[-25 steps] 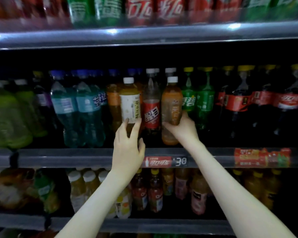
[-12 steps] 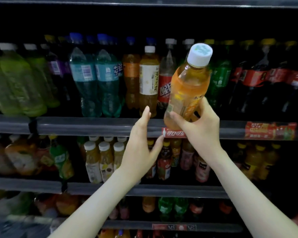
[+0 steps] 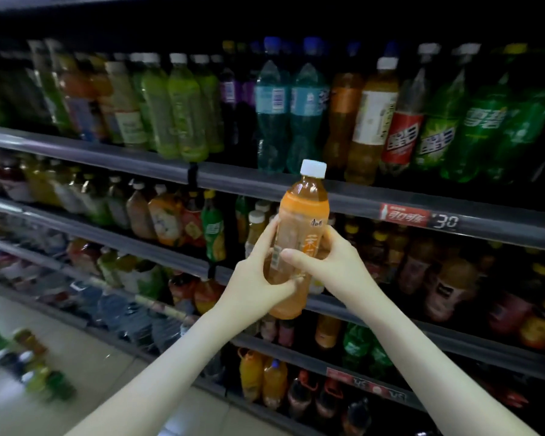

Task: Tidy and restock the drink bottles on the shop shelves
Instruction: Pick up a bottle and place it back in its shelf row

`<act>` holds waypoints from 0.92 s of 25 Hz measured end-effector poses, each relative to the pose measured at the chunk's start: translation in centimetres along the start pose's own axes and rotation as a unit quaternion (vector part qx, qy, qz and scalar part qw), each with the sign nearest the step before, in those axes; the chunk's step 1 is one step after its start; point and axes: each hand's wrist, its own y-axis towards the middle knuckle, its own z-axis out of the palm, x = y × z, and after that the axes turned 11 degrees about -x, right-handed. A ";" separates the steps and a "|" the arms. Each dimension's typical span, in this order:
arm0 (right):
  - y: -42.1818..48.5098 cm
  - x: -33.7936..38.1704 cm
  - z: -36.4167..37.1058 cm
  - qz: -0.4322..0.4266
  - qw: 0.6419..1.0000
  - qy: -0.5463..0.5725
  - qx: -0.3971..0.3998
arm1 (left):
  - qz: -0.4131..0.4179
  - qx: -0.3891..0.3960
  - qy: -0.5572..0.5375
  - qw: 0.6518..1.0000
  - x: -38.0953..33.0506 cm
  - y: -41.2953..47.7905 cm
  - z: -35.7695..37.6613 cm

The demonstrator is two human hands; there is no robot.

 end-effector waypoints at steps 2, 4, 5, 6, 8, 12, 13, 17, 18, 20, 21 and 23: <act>-0.3 -0.2 2.1 0.027 0.999 0.018 0.039 | -0.030 0.012 -0.004 0.999 1.2 -0.9 -2.3; -0.9 -0.5 5.2 0.067 0.992 0.056 0.087 | -0.056 0.020 -0.013 0.998 3.0 -2.1 -5.0; -1.3 -0.7 7.0 0.086 0.988 0.073 0.102 | -0.070 0.026 -0.017 0.997 4.0 -2.7 -6.5; -1.8 -0.6 9.0 0.104 0.985 0.089 0.109 | -0.087 0.033 -0.015 0.996 5.1 -3.2 -8.3; -2.5 -0.4 13.9 0.138 0.978 0.110 0.112 | -0.119 0.048 -0.007 0.992 7.7 -4.1 -12.6; -2.7 1.5 25.0 0.157 0.973 0.135 0.098 | -0.140 0.057 0.001 0.989 12.3 -4.3 -23.4; -2.5 2.5 28.0 0.151 0.974 0.140 0.092 | -0.141 0.052 0.001 0.989 13.2 -4.1 -26.5; -0.6 6.8 36.4 0.115 0.980 0.146 0.071 | -0.124 0.033 0.029 0.991 14.3 -1.9 -35.8; 0.3 7.9 38.1 0.101 0.982 0.146 0.065 | -0.117 0.028 0.038 0.992 14.5 -0.9 -37.9; 2.1 9.8 40.8 0.073 0.985 0.148 0.054 | -0.101 0.014 0.052 0.993 15.0 1.1 -41.2; 3.2 10.6 42.1 0.058 0.986 0.149 0.046 | -0.094 0.003 0.057 0.994 15.4 2.3 -42.7; 5.5 11.9 44.3 0.031 0.989 0.145 0.017 | -0.088 -0.027 0.058 0.994 16.6 4.5 -45.3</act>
